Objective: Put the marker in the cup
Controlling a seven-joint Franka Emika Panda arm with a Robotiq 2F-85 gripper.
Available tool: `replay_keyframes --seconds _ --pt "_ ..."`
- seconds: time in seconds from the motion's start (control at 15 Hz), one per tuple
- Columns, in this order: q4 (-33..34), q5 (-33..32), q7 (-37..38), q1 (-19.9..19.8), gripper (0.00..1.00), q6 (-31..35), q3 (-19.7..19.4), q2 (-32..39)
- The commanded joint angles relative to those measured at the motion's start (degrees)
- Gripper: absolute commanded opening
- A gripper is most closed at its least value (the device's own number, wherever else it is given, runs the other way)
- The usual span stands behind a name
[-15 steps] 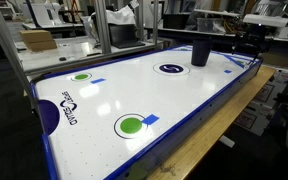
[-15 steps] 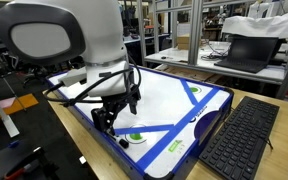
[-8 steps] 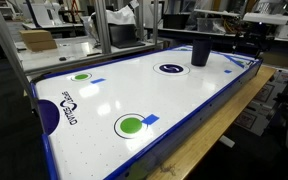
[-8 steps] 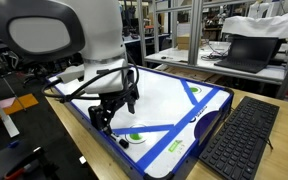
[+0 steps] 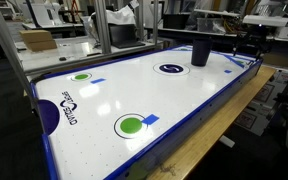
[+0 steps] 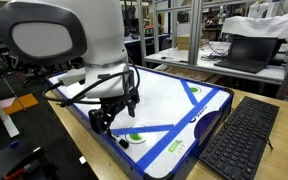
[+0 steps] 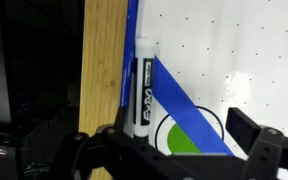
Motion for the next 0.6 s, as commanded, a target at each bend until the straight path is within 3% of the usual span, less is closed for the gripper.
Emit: replay_keyframes --seconds 0.0,0.53 --pt "1.61 0.06 -0.04 0.01 1.00 -0.08 -0.30 2.12" --pt "3.56 2.57 -1.85 -0.02 1.00 0.46 0.00 5.48"
